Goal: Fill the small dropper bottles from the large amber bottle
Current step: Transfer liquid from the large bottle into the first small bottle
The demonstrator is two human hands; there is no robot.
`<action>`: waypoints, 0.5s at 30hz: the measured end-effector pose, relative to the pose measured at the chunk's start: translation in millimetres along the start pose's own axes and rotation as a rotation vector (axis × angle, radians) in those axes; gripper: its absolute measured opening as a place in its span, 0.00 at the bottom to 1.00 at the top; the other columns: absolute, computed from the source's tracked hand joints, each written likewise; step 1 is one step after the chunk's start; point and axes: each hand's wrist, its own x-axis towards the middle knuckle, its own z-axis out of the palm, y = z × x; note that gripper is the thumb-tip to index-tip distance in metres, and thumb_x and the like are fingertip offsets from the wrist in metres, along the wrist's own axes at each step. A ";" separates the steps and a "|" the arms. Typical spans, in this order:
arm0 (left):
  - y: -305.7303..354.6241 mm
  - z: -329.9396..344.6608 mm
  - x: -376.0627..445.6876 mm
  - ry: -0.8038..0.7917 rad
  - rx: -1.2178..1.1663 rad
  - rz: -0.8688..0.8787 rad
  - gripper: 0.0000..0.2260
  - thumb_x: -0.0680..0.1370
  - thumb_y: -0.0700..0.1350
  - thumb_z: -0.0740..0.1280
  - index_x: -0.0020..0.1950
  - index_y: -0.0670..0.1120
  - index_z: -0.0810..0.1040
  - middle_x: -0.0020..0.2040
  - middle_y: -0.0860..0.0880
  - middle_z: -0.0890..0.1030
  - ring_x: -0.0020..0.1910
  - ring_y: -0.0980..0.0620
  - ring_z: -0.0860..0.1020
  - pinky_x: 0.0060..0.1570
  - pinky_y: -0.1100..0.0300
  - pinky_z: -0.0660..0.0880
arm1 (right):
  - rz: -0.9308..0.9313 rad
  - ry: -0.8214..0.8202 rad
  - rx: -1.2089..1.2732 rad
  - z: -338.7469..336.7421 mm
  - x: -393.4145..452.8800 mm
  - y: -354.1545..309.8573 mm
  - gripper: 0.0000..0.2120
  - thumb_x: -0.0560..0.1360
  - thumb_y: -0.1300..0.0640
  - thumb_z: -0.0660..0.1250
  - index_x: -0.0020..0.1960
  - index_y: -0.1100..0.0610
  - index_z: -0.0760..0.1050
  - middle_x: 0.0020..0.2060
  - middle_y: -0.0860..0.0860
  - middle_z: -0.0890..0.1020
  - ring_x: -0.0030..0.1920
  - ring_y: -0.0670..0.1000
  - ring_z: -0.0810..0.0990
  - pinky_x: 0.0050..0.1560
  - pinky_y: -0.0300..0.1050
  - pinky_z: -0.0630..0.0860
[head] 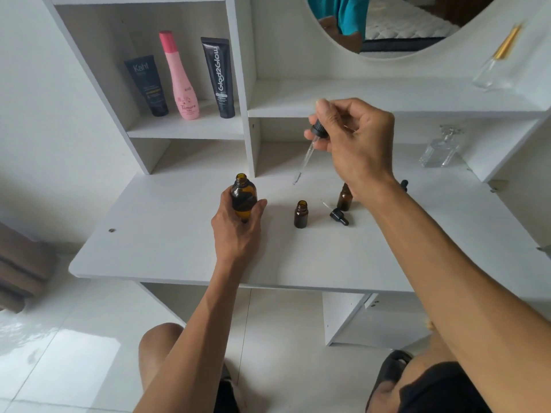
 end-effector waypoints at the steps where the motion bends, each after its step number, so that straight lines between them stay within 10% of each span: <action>1: 0.6 -0.2 -0.2 0.002 0.002 0.002 0.19 0.77 0.50 0.73 0.66 0.47 0.74 0.47 0.56 0.78 0.43 0.73 0.74 0.41 0.81 0.65 | 0.005 0.004 -0.009 -4.1 -1.1 2.6 0.08 0.79 0.56 0.70 0.47 0.60 0.81 0.41 0.55 0.85 0.39 0.52 0.87 0.39 0.43 0.83; 11: 2.1 0.1 0.0 0.007 0.017 0.014 0.19 0.77 0.49 0.73 0.66 0.46 0.74 0.48 0.54 0.79 0.42 0.64 0.73 0.40 0.82 0.64 | 0.052 -0.001 -0.027 -14.9 -8.9 25.4 0.08 0.79 0.57 0.70 0.46 0.62 0.81 0.39 0.56 0.84 0.39 0.52 0.85 0.39 0.36 0.80; 15: 2.3 0.3 -0.2 0.006 0.020 0.009 0.18 0.78 0.49 0.73 0.65 0.47 0.74 0.46 0.57 0.78 0.42 0.75 0.74 0.40 0.81 0.65 | 0.054 -0.010 -0.061 -12.7 -10.0 30.5 0.09 0.79 0.56 0.70 0.47 0.62 0.81 0.39 0.56 0.85 0.39 0.52 0.86 0.39 0.37 0.80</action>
